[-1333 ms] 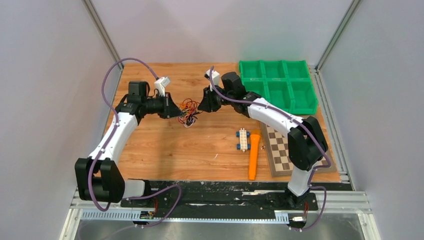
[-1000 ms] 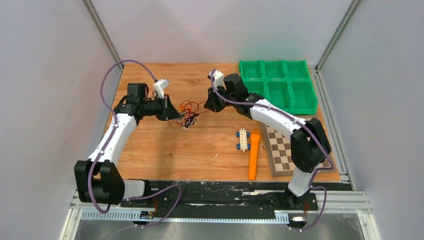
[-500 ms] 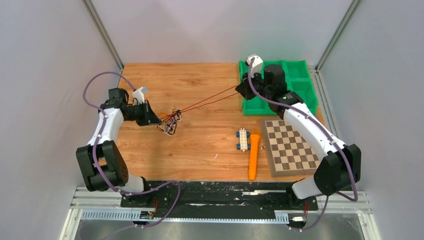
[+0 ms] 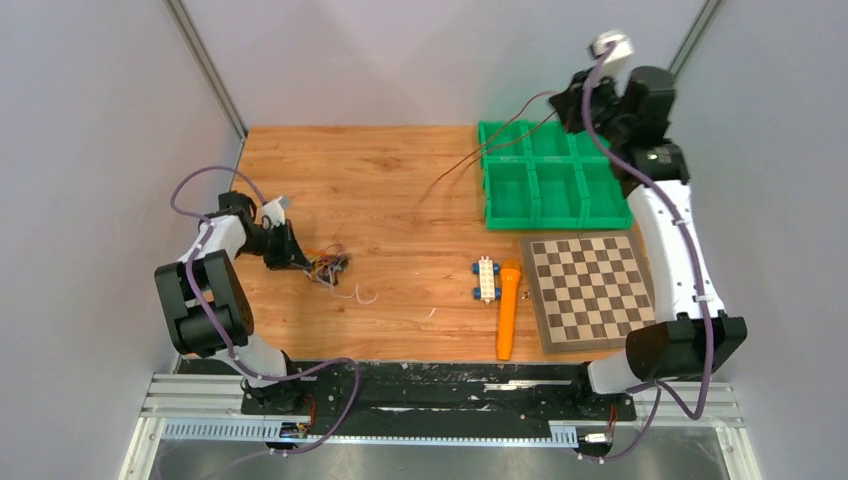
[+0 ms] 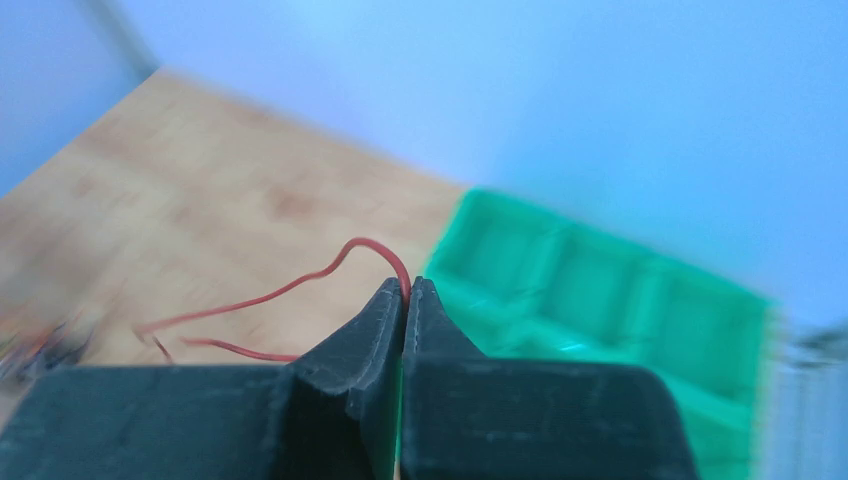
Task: Untangle the cables
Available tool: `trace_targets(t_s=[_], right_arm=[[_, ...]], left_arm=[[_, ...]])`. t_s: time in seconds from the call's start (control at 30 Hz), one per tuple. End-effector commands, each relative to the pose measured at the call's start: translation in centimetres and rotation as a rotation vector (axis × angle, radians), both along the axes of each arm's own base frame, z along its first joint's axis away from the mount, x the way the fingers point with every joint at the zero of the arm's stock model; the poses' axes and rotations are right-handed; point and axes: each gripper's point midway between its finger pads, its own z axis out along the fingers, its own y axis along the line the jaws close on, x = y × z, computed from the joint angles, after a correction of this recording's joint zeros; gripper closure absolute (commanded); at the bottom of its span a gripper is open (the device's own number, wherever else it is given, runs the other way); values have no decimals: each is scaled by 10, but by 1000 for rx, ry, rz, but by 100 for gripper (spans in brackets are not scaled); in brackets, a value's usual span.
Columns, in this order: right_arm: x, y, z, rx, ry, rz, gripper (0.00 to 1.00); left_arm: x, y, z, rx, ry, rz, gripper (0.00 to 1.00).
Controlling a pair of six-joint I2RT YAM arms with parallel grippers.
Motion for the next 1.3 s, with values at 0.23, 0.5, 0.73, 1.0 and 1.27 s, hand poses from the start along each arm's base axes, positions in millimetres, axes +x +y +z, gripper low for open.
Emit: trace_targets(t_s=[0.23,0.5,0.73,1.0,1.27], right_arm=[[-7,-70,153,-31,-447,-186,100],[-18,-76,185,-58,-534,-204,100],[-10,-69,168,-40,-485,-168,100],[10,-82,141,-97,-442,-221,100],[21,-168,137,-188,-389,-450,100]], left_arm=[[-30,61,-54,234,194,102,94],[-22,37,-27,96,113,44,93],[-12,12,8,67,-5,-66,91],[0,-14,17,83,-47,-152,90],[10,-24,20,69,-49,-160,90]])
